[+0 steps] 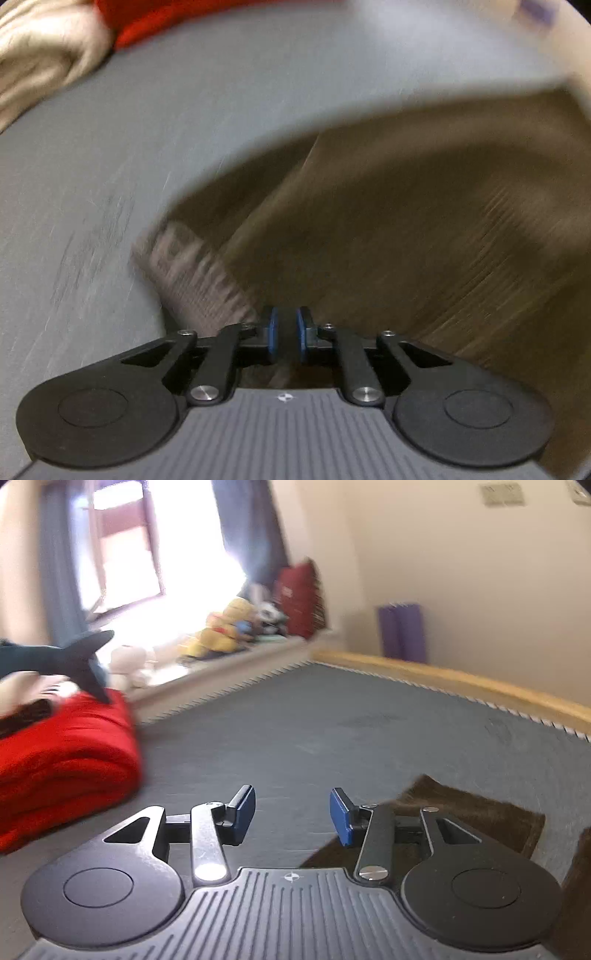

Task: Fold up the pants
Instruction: 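Lay the pants flat on the mattress and open both tools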

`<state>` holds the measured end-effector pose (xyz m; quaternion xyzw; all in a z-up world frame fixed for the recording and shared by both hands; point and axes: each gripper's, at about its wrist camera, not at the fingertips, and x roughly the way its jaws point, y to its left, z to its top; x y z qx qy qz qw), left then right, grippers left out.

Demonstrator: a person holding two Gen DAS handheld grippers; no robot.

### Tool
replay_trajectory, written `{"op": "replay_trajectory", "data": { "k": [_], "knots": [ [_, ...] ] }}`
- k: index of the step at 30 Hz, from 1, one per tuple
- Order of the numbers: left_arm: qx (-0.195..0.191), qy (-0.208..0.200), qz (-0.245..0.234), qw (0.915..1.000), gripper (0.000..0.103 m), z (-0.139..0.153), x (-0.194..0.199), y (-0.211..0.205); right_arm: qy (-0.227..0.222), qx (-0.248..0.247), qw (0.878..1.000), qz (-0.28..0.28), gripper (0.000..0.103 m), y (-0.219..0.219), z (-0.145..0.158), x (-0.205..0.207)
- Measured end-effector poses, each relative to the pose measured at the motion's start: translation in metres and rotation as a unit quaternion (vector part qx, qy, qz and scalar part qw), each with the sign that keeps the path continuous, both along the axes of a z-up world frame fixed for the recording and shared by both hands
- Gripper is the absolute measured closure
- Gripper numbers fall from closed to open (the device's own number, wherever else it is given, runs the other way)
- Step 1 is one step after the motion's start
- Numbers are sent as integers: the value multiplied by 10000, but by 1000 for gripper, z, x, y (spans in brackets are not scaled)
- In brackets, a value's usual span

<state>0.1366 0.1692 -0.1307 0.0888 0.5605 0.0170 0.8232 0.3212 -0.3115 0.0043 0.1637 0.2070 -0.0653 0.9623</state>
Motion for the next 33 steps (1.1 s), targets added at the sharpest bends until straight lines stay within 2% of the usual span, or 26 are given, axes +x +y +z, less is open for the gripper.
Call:
{"op": "replay_trajectory", "data": {
  "k": [1,3,4,7,8,10,11,12,14,15,16,17,18,19,21,23,25,26,27,28,29,30,32,33],
  "knots": [
    [150,-106,-57,9998,94,1,-8,-6,-40,-16,9999,95,55,1,6,-10],
    [519,-50,-65,9986,93,10,-17,-26,-64,-5,9997,247,54,-3,15,-29],
    [396,-153,-58,9991,93,20,-24,-32,-51,23,9994,328,54,-2,20,-42],
    [-347,-482,-173,9981,92,43,-49,-47,28,110,9986,514,54,-2,31,-79],
    [-375,-292,-354,9982,92,34,-56,-50,60,113,9984,552,51,-1,33,-92],
    [123,497,-585,9970,93,0,-64,-55,66,95,9974,707,48,-2,36,-122],
    [248,268,-823,9959,93,2,-78,-58,30,89,9969,778,48,-3,38,-138],
    [389,388,-800,9953,93,6,-83,-61,4,59,9963,862,47,-4,38,-153],
    [423,309,-488,9974,93,24,-96,-64,-16,-10,9951,994,44,-7,31,-186],
    [219,228,-427,9986,93,31,-107,-64,28,-32,9942,1070,40,-10,23,-199],
    [-218,203,-370,9989,91,30,-122,-59,124,-69,9925,1218,39,-10,13,-213],
    [-467,479,-287,9973,91,17,-128,-49,254,-93,9910,1309,39,-9,0,-227],
    [-525,492,-282,9970,92,4,-142,-37,401,-108,9901,1339,39,-9,-8,-238],
    [-630,237,-325,9972,92,6,-154,-32,639,-81,9886,1358,39,-7,-18,-248],
    [-889,263,172,9955,93,16,-164,-23,968,261,9860,1333,39,-8,-31,-263],
    [-854,114,336,9957,92,30,-176,-19,1200,542,9792,1545,39,-8,-44,-274],
    [-727,-92,647,9952,87,40,-190,-11,1428,380,9786,1430,39,-5,-55,-283],
    [-890,-188,825,9924,85,44,-199,-4,1557,370,9773,1388,39,-3,-59,-286],
    [-1106,-294,1020,9882,78,45,-201,8,1691,406,9741,1443,39,-2,-64,-288],
    [-1349,-457,1299,9812,65,46,-213,17,1794,420,9710,1526,39,0,-70,-291],
    [-1520,-556,1643,9730,59,47,-221,26,1873,369,9690,1569,39,2,-75,-294],
    [-1792,-564,2072,9601,50,46,-223,34,1963,279,9672,1587,39,5,-80,-297],
    [-2164,-713,2372,9443,45,43,-224,44,2090,244,9639,1631,39,7,-87,-304],
    [-2096,-683,2431,9446,44,40,-221,44,2168,232,9611,1697,39,10,-90,-307]
  ]
}}
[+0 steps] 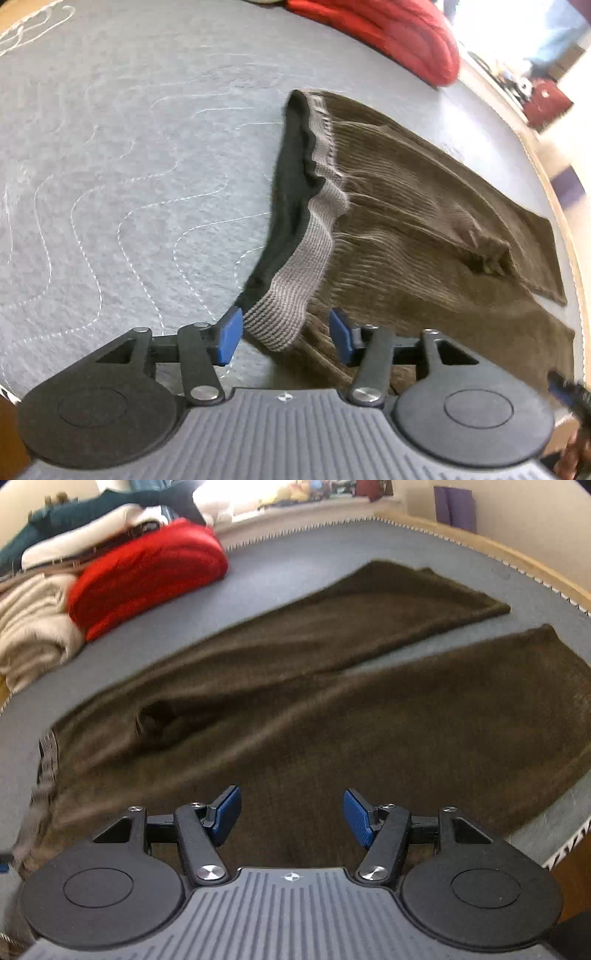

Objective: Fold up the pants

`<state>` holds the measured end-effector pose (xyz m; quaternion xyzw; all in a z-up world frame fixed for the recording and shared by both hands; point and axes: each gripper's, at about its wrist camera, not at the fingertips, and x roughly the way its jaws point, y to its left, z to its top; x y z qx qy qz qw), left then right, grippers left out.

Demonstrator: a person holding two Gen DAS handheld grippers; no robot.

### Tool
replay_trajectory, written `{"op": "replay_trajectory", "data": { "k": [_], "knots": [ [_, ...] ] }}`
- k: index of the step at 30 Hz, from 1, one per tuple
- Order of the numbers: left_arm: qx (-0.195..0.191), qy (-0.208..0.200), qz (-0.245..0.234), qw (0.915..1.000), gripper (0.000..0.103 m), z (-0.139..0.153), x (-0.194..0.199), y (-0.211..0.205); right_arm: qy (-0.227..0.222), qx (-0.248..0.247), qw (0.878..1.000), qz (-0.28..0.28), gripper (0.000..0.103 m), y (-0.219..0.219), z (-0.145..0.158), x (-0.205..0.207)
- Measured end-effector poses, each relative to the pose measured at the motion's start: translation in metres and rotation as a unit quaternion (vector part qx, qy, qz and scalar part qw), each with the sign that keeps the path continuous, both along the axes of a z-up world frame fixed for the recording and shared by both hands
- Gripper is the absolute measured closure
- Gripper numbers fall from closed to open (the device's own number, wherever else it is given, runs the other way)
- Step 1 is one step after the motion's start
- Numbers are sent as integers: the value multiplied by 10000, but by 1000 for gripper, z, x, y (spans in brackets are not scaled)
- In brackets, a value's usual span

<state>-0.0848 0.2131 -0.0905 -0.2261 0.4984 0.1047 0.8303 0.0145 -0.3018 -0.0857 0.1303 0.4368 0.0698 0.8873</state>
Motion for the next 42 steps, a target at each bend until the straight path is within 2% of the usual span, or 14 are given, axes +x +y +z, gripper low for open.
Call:
{"op": "replay_trajectory", "data": {
  "k": [3,7,12,14,15,16,22,32,34,35,36,37,39,42],
  "knots": [
    [233,323,-99,9992,42,-11,7,-8,104,-148,9997,192,39,10,-4,-5],
    [340,355,-203,9986,31,-17,17,-14,81,-229,9977,630,39,28,-5,-15],
    [459,402,-410,9973,31,-38,29,-22,42,-178,9950,981,39,45,0,-26],
    [626,325,-740,9948,45,-39,30,-32,-18,-241,9941,1054,39,49,3,-29],
    [703,288,-866,9933,61,-39,32,-36,-55,-288,9935,1101,39,52,4,-31],
    [783,234,-956,9921,67,-38,31,-39,-97,-351,9926,1158,39,55,4,-33],
    [1043,-385,-750,9910,82,-6,13,-41,-405,-768,9836,1578,39,69,5,-43],
    [1732,-84,-543,9833,81,-13,-1,-65,-411,-776,9828,1623,39,65,0,-39],
    [1697,-8,-511,9842,69,-17,5,-65,-411,-809,9832,1584,39,61,-1,-38],
    [1689,-73,-349,9850,62,-15,5,-62,-419,-828,9834,1557,39,59,-1,-37],
    [1825,-138,-222,9829,45,-11,4,-63,-423,-840,9840,1510,39,57,-2,-36],
    [2091,-272,-108,9775,42,-5,1,-66,-437,-854,9848,1446,39,53,-2,-36],
    [2530,-612,-70,9655,41,9,-1,-73,-514,-892,9864,1280,39,46,-2,-35],
    [2163,-1100,-431,9691,48,18,0,-81,-458,-858,9898,1046,39,35,-6,-30]
  ]
}}
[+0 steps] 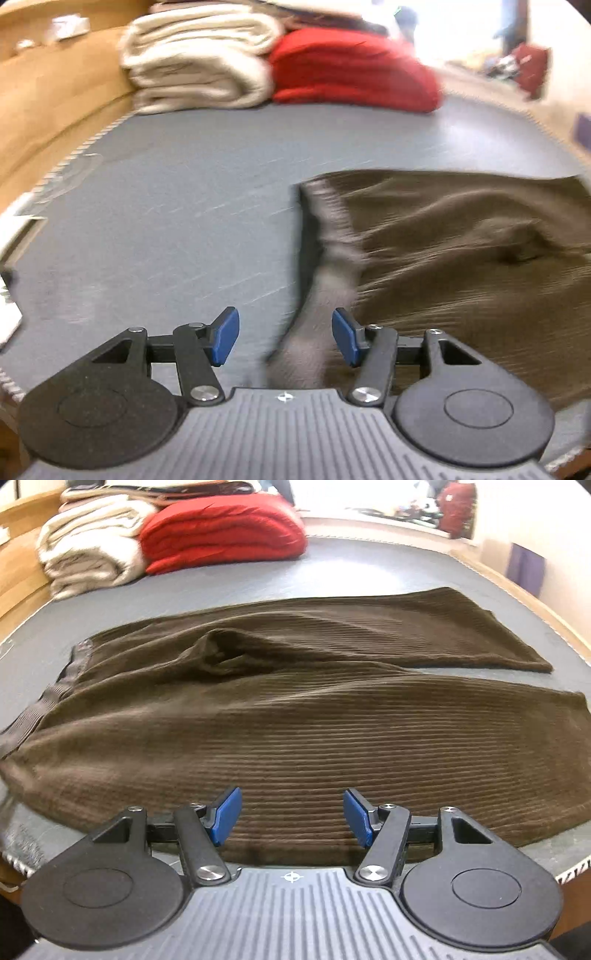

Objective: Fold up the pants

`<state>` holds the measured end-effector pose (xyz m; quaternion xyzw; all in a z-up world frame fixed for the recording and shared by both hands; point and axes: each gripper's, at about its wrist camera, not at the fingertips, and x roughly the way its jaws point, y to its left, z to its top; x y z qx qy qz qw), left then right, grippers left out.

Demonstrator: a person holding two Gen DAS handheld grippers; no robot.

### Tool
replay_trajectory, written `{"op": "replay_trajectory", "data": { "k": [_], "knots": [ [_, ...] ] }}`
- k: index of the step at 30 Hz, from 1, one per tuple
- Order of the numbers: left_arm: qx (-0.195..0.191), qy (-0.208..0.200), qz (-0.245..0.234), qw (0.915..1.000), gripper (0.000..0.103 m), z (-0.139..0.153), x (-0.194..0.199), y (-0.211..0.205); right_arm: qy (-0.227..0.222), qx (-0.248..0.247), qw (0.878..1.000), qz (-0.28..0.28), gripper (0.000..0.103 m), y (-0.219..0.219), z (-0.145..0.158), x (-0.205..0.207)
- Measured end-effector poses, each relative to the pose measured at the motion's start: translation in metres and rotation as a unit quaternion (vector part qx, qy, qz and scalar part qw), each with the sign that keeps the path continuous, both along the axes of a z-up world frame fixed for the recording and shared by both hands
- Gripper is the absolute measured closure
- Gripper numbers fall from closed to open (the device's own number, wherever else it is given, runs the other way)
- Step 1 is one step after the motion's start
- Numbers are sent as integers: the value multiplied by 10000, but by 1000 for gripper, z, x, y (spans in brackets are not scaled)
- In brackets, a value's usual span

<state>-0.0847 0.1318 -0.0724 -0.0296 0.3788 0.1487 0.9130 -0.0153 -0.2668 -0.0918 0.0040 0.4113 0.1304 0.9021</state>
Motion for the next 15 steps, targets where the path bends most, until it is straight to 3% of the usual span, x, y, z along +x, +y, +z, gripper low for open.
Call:
{"op": "replay_trajectory", "data": {
  "k": [1,3,4,6,11,15],
  "knots": [
    [-162,-12,-200,9997,60,-3,2,-4,98,0,9999,-58,39,-2,-4,2],
    [-647,221,-652,9955,72,-15,10,-10,569,-79,9982,-171,39,-4,-17,8],
    [-747,603,-777,9923,74,-28,16,-13,925,-121,9954,-211,40,-5,-27,12],
    [-655,1652,-868,9803,75,-63,29,-22,1103,-10,9933,-334,39,-9,-34,12],
    [-325,1195,-987,9874,73,-51,35,-36,502,72,9983,-273,40,-9,-15,5],
    [-392,852,-1119,9893,70,-40,33,-41,-728,-64,9973,-66,41,-6,31,-6]
  ]
}}
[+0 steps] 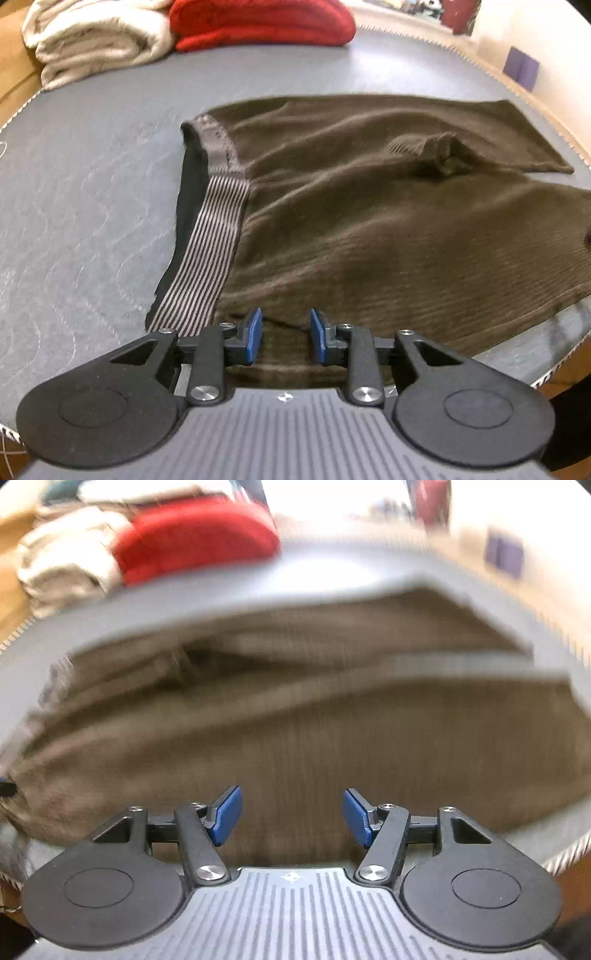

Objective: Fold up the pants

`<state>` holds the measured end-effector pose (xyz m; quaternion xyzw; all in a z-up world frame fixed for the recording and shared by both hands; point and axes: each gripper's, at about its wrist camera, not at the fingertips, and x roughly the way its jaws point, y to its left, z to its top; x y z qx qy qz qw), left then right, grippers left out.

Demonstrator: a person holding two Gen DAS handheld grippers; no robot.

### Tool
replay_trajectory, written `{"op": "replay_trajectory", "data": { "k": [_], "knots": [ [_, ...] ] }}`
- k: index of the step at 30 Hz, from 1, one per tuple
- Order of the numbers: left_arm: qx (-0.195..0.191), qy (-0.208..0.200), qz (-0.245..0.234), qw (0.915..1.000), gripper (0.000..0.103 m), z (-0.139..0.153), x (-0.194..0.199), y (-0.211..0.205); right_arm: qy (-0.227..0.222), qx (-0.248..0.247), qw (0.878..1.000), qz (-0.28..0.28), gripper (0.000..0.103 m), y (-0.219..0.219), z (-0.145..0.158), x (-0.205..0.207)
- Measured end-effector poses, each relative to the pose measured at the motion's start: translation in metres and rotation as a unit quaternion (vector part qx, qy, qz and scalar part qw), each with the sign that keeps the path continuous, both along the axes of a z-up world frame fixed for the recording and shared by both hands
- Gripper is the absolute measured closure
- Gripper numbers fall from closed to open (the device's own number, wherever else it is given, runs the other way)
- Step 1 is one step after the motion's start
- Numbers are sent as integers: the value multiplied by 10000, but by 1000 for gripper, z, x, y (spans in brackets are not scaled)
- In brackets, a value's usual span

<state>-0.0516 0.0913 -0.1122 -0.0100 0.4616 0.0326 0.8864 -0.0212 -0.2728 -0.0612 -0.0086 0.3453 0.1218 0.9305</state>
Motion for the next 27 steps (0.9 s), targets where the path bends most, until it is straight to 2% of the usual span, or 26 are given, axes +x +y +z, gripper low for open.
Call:
{"op": "replay_trajectory", "data": {
  "k": [3,7,10,12,17,21,23,27],
  "knots": [
    [-40,-167,-71,9998,70,8,-3,-1,-1125,-100,9936,3,41,5,56,-6],
    [-209,-371,-85,9991,66,22,-11,-6,-2232,34,9747,-70,40,5,140,-10],
    [-345,-498,-69,9981,63,28,-7,-9,-2685,17,9632,-100,40,1,190,-14],
    [-439,-565,-64,9974,62,38,-11,-14,-2759,-7,9610,-160,39,-4,213,-17],
    [-532,-879,-223,9945,49,52,-12,-32,-2670,93,9625,-459,39,-31,231,-24],
    [-249,-1324,-410,9900,37,64,-20,-51,-2578,-2,9642,-618,39,-43,224,-35],
    [-86,-1496,-461,9876,35,68,-23,-59,-2548,-47,9648,-641,40,-47,215,-40],
    [-30,-1557,-628,9858,35,68,-26,-67,-2374,66,9698,-561,40,-53,196,-40]
  ]
}}
